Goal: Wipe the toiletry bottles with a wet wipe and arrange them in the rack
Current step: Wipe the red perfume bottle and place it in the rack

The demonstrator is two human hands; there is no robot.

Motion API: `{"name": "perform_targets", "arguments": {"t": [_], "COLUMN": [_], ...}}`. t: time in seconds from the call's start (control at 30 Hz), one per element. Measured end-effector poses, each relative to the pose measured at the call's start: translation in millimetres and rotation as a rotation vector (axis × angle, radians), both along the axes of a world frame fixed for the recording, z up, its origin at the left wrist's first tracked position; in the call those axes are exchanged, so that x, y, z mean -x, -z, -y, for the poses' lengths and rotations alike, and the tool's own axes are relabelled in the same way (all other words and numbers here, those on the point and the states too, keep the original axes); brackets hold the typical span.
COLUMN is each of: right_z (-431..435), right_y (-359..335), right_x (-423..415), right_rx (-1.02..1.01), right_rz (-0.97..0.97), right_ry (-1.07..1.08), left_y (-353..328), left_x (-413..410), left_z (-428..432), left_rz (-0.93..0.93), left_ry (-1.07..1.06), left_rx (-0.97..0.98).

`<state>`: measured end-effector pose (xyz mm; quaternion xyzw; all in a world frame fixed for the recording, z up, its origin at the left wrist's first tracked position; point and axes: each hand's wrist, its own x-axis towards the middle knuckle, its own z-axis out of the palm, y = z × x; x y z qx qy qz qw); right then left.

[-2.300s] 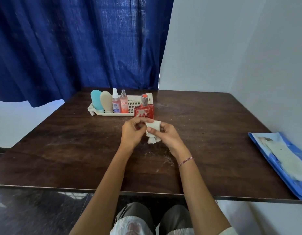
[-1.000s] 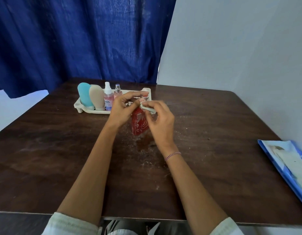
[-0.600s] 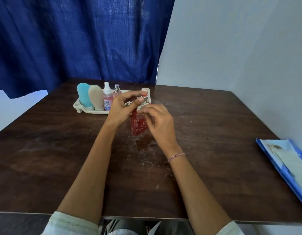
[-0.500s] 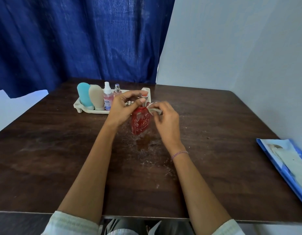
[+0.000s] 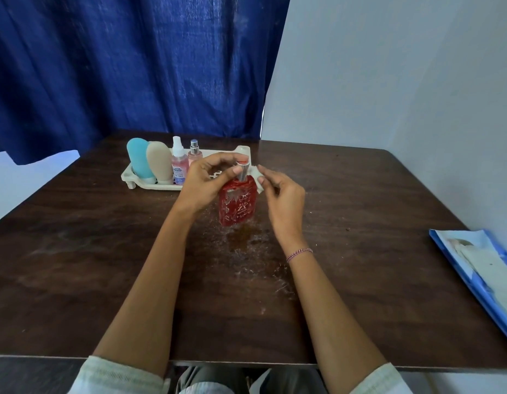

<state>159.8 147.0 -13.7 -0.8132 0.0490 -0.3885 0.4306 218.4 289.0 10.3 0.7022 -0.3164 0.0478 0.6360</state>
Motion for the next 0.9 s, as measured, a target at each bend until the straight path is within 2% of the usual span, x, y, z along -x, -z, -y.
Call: {"name": "perform_targets", "arguments": {"t": [0.1, 0.17, 0.23, 0.47, 0.63, 0.73, 0.8, 0.9], "right_z": [0.9, -1.6, -7.5, -16.6, 6.3, 7.7, 4.2, -2.4], "right_y": [-4.8, -9.3, -10.1, -8.9, -9.2, -25.7, -41.2, -62.7], "right_x": [0.8, 4.0, 8.8, 9.0, 15.4, 14.7, 10.6, 9.3], "right_rx": [-0.081, -0.167, -0.153, 0.445, 1.132, 1.234, 1.212, 1.154], "right_rz": [0.034, 0.151, 0.249, 0.239, 0.145, 0.144, 0.141, 0.033], "right_ry": [0.036, -0.013, -0.077, -0.13, -0.086, -0.109, -0.106, -0.076], "left_y": [0.9, 3.8, 7.4, 3.7, 4.6, 4.8, 5.2, 6.7], "left_x": [-1.3, -2.5, -1.8, -7.4, -8.8, -11.1, -12.0, -11.7], "left_z": [-0.2, -1.7, -2.9, -8.7, -7.0, -10.9, -13.2, -11.0], "left_rz": [-0.031, -0.063, -0.12, -0.192, -0.177, -0.203, -0.255, -0.325], "left_ry": [0.004, 0.023, 0.085, 0.091, 0.124, 0.111, 0.11, 0.112], "left_rx": [0.022, 0.032, 0.043, 0.079, 0.014, 0.02, 0.044, 0.072]}}
